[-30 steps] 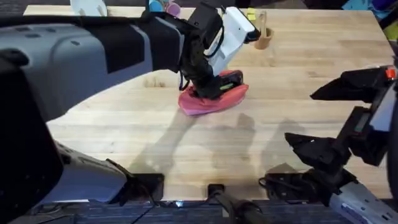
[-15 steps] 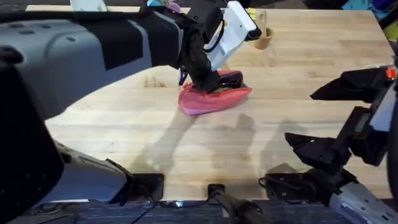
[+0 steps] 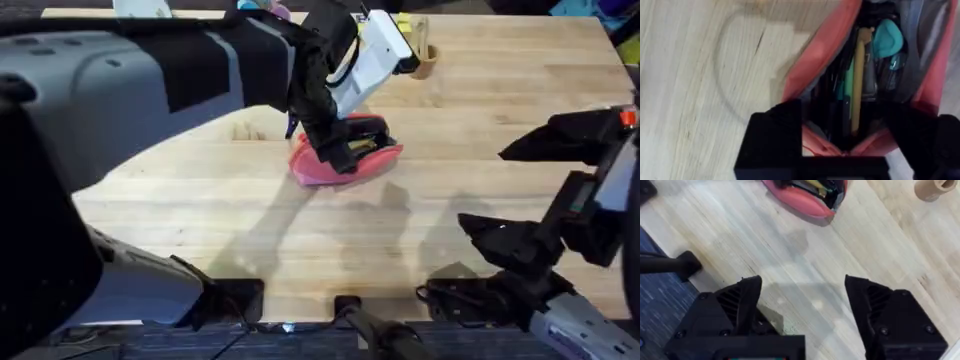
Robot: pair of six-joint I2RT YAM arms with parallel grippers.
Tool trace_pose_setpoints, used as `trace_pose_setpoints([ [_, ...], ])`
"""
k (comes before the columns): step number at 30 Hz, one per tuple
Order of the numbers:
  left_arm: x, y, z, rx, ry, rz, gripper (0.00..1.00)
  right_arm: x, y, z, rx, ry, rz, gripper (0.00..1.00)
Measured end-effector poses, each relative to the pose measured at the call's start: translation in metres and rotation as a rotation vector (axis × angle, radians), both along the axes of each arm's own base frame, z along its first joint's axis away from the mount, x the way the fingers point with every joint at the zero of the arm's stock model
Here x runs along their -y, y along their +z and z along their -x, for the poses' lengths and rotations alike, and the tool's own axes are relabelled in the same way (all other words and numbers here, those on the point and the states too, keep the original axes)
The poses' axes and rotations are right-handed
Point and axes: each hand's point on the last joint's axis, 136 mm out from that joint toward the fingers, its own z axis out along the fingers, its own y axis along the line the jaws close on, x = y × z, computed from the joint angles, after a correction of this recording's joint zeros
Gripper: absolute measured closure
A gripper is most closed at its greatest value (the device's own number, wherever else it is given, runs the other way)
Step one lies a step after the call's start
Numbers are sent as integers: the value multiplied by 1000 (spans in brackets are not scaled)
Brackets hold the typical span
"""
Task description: Unzip the bag, pick up the pens from the table one at a time and place them inside, then zip the bag closed.
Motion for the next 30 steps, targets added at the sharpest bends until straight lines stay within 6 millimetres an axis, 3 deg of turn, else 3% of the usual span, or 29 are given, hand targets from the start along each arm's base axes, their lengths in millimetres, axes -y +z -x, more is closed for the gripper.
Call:
trace_pose_setpoints([
  [2, 0, 0, 1, -2, -3, 1, 10, 0, 0, 0, 0, 0, 0, 6],
  [11, 0, 0, 1, -7, -2, 0, 7, 0, 0, 0, 0, 0, 0, 5],
  [22, 0, 23, -3, -3, 23, 9, 6, 0, 0, 0, 0, 0, 0, 5],
  [30, -24, 75, -1, 88, 75, 58, 6, 1, -3, 3, -17, 0, 7, 5],
])
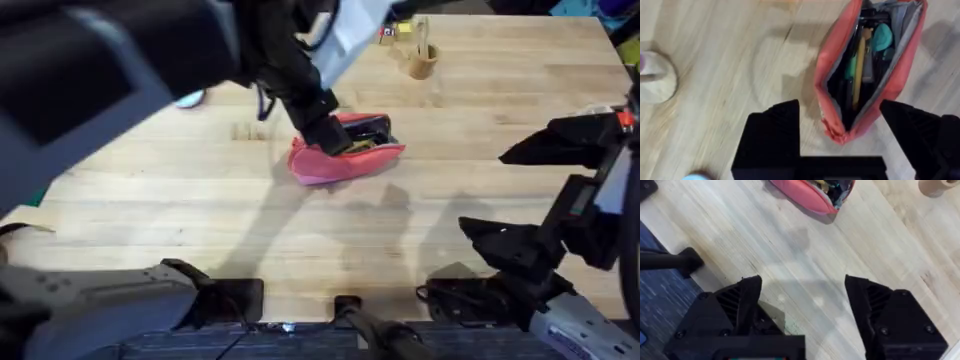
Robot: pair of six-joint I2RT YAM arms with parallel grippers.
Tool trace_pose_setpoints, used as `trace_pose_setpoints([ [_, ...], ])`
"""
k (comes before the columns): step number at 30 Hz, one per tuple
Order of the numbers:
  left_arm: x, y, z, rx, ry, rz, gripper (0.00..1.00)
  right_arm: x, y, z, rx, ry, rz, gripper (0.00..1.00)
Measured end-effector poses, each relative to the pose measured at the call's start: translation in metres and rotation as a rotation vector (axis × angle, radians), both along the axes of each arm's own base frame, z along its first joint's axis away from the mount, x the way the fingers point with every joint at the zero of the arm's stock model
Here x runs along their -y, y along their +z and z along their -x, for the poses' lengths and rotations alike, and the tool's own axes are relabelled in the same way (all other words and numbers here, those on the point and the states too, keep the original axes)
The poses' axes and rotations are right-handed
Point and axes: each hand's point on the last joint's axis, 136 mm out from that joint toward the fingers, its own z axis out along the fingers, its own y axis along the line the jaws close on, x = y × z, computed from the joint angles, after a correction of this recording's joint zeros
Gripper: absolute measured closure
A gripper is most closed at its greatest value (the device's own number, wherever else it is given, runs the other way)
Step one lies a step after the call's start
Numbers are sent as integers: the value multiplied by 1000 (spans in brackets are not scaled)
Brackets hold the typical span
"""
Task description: Unzip the bag, pick up the pens from the table one at a time and place them inside, then zip the bag closed.
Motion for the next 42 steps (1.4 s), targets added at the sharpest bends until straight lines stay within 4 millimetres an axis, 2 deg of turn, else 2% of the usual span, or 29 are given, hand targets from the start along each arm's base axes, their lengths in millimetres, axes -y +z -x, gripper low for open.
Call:
trace_pose_setpoints([
  [4, -21, 19, 2, 22, 50, 8, 6, 0, 0, 0, 0, 0, 0, 6],
  [12, -74, 37, 18, 8, 147, -23, 6, 0, 0, 0, 0, 0, 0, 5],
  [20, -116, 77, 32, 119, 248, 0, 6, 0, 0, 0, 0, 1, -2, 5],
  [26, -133, 92, 48, 146, 303, 56, 6, 0, 0, 0, -1, 1, -2, 5],
  [29, -136, 85, 57, 126, 320, 84, 6, 0, 0, 0, -1, 1, -2, 5],
  [34, -143, 55, 74, 66, 354, 94, 6, 0, 0, 0, -1, 1, -2, 5],
  [42, -139, 27, 81, 58, 343, 121, 6, -1, 0, 0, 2, 1, -3, 6],
])
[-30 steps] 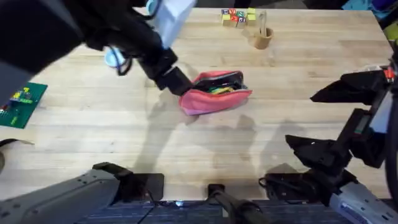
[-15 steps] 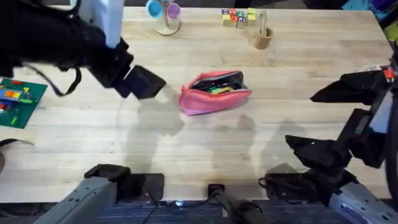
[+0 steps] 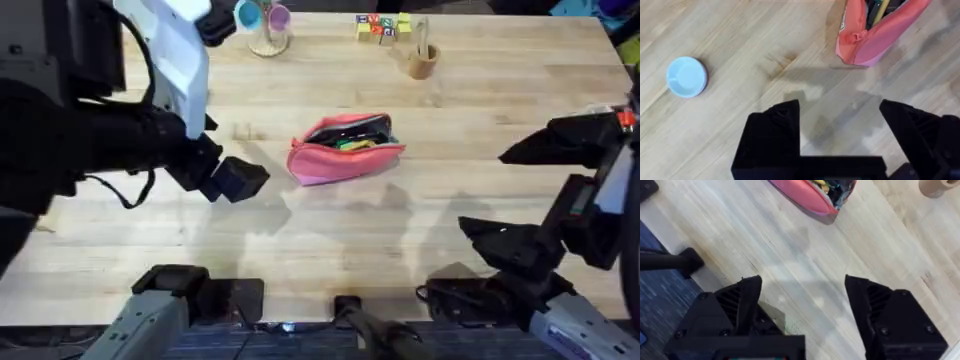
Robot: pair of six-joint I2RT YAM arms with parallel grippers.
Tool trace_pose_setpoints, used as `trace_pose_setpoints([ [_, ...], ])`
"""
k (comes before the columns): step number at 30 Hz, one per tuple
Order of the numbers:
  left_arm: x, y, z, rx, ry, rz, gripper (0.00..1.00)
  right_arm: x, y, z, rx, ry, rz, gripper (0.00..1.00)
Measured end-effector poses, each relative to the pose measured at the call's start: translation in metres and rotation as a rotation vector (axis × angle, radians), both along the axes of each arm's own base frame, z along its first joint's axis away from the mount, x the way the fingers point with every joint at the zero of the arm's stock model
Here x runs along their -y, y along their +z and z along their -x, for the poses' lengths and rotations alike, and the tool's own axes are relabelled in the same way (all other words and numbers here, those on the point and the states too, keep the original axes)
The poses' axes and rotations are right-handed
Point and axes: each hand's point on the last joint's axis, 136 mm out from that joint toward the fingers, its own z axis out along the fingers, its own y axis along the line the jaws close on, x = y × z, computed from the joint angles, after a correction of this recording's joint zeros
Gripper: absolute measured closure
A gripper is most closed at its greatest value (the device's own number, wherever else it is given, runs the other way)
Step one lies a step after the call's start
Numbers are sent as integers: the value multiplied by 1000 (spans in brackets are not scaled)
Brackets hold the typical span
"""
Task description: Unzip the bag, pick up the pens from the table one at a time and place them inside, then zip the bag closed.
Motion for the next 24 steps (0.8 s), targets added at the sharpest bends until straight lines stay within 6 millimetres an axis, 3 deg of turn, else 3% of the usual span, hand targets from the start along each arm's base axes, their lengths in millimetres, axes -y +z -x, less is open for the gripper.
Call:
trace_pose_setpoints([
  [5, 13, -5, -9, 43, -42, 66, 5, 0, 0, 0, 2, 0, -1, 5],
  [11, 29, -9, -2, 43, -146, 138, 4, 0, 0, 0, 2, 0, -1, 5],
  [24, 44, 9, 7, 84, -251, 308, 6, 0, 0, 0, 2, 0, -1, 5],
])
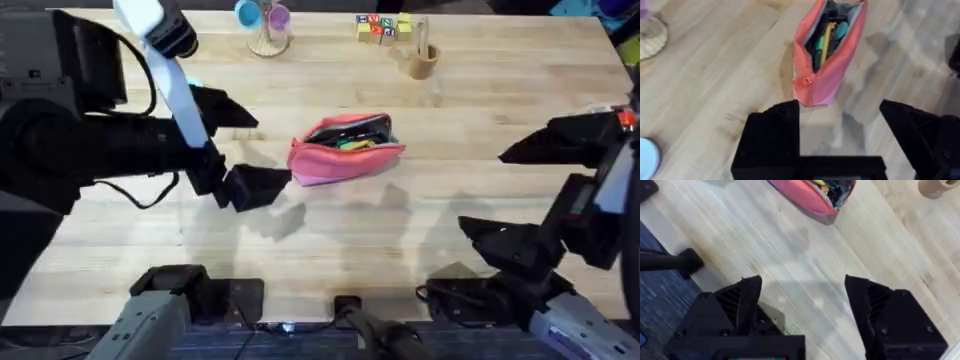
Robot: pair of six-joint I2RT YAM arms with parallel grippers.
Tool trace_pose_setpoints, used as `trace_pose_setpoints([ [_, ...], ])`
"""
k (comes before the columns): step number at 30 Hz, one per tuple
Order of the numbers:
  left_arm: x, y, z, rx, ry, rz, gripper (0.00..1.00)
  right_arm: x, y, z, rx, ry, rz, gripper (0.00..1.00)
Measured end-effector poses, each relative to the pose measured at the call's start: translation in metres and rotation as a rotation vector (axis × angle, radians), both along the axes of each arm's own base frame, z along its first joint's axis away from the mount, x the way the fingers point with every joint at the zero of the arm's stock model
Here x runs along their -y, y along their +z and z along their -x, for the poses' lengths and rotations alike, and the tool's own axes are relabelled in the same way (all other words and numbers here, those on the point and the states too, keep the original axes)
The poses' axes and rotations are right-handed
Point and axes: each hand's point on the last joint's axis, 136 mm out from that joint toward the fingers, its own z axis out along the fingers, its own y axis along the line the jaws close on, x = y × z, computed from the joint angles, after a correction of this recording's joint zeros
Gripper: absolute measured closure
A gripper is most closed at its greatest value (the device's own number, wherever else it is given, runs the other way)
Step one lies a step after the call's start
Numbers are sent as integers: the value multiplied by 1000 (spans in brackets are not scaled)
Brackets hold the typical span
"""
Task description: Unzip the bag, pick up the pens from the table one at a time and place them inside, then zip the bag closed.
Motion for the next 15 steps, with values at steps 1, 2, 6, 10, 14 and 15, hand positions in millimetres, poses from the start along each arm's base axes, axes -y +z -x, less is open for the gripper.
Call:
trace_pose_setpoints([
  [1, 0, -1, 2, -11, -2, 2, 6, 0, 0, 0, 1, 0, 0, 5],
  [2, 0, -2, 4, -20, -3, 1, 6, 0, 0, -1, 3, 0, -1, 6],
  [6, -1, -9, 14, -68, -7, -12, 6, -2, 4, -6, 29, 0, -11, 5],
  [10, -5, -19, 36, -140, -42, -38, 6, -3, 6, -8, 39, 0, -15, 5],
  [14, -8, -21, 49, -160, -72, -34, 6, -3, 6, -8, 40, 0, -15, 5],
  [15, -8, -20, 51, -156, -84, -28, 6, -3, 6, -9, 43, 0, -17, 5],
])
